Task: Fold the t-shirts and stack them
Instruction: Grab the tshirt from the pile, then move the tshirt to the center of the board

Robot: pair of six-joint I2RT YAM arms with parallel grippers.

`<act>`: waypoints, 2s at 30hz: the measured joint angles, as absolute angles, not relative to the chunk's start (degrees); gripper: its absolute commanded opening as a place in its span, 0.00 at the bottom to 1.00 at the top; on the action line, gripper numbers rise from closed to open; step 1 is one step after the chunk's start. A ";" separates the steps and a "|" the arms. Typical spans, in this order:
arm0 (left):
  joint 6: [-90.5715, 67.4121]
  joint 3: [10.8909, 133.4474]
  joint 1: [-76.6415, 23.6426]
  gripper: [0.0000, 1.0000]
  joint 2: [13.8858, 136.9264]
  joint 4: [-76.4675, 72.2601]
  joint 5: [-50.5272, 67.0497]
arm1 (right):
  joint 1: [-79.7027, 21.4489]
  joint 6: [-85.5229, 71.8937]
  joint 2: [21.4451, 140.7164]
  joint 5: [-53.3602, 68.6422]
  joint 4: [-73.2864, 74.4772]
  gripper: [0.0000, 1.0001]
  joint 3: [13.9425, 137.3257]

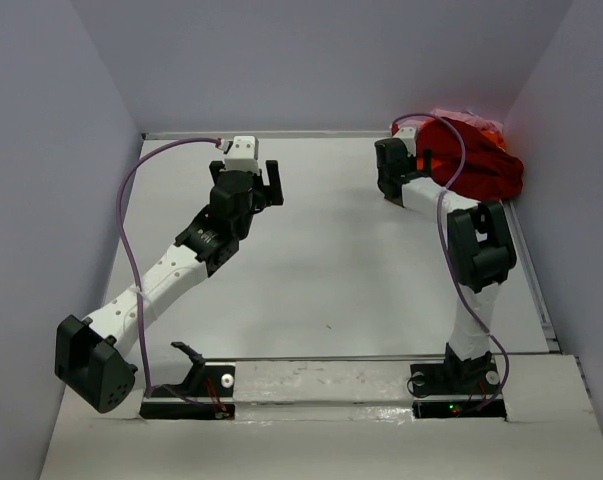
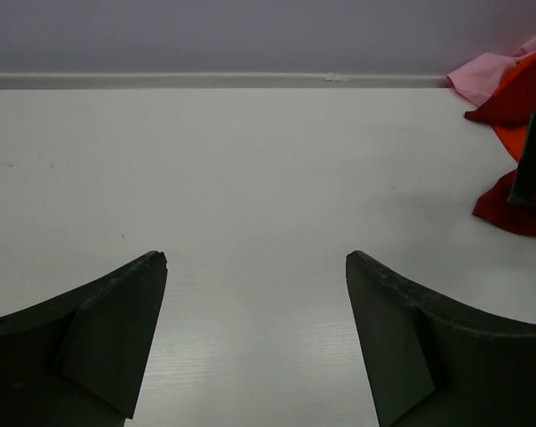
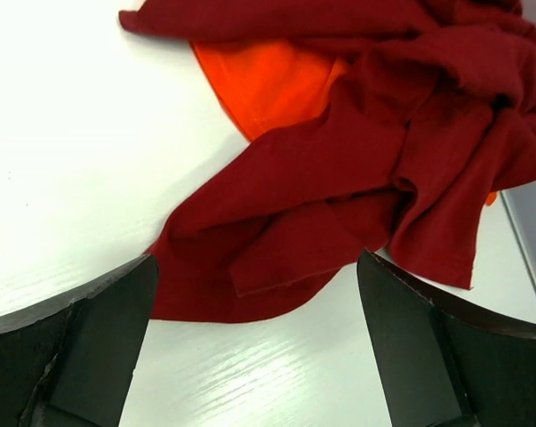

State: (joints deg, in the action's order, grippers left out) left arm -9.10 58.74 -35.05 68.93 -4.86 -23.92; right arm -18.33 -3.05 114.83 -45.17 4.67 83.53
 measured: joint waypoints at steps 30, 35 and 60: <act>-9.13 58.74 -35.20 0.91 69.25 -4.86 -22.87 | -14.63 -12.67 123.39 -39.35 18.52 0.50 91.46; -9.13 58.74 -35.20 0.91 69.65 -4.84 -22.87 | -14.61 -13.02 123.39 -39.38 19.03 0.43 91.46; -9.13 58.74 -35.20 0.91 70.06 -4.86 -22.70 | -18.13 -11.03 115.04 -35.44 19.94 0.00 88.97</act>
